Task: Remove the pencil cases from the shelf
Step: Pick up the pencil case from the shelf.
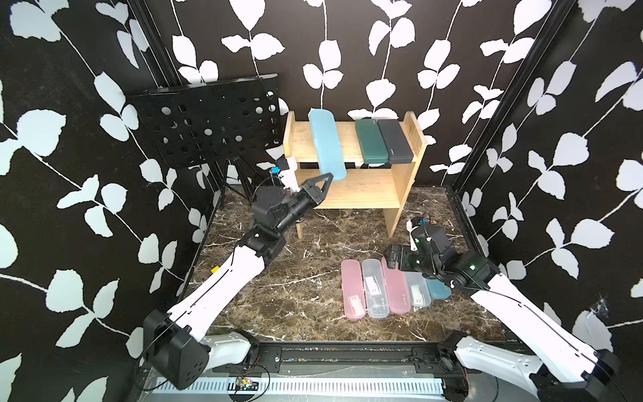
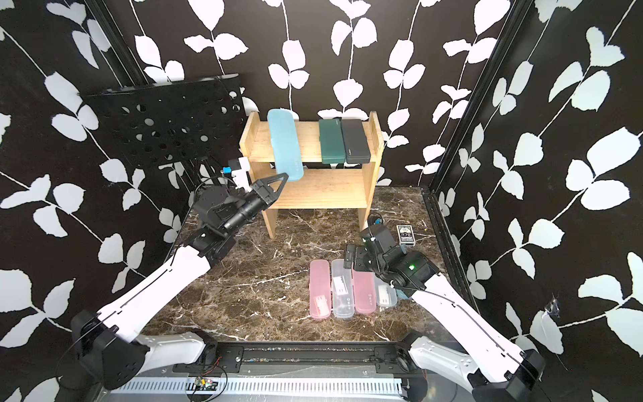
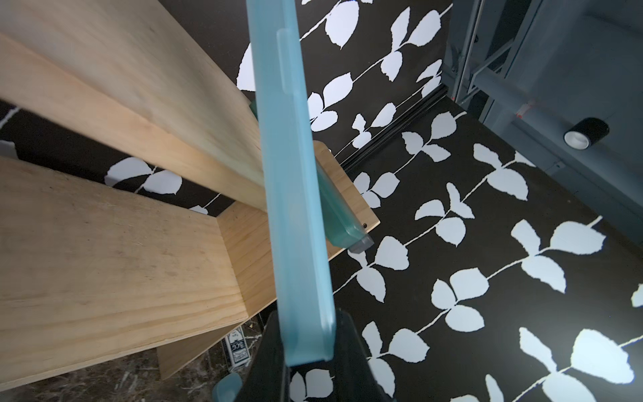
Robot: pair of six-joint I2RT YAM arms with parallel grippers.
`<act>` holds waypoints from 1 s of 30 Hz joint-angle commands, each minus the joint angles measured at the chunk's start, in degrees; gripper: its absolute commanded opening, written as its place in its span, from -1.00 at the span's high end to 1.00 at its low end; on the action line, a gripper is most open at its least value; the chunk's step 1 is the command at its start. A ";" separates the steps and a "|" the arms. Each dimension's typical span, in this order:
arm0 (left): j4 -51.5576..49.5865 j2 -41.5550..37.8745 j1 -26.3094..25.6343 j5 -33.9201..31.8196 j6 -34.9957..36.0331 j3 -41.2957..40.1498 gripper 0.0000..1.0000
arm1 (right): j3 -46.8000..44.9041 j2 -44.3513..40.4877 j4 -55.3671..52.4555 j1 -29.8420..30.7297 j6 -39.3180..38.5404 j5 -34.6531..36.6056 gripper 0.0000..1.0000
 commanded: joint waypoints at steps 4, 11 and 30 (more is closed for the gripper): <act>-1.01 -6.74 0.81 3.97 12.80 -6.17 1.00 | 16.22 3.79 4.85 10.17 -5.82 5.34 -0.99; -4.07 -18.51 0.87 6.12 20.85 -12.81 1.00 | 34.32 16.73 8.48 16.44 -10.11 4.52 -0.99; -11.65 -35.71 0.88 4.69 25.56 -23.53 1.00 | 50.27 35.97 20.97 18.96 -5.28 -3.38 -0.99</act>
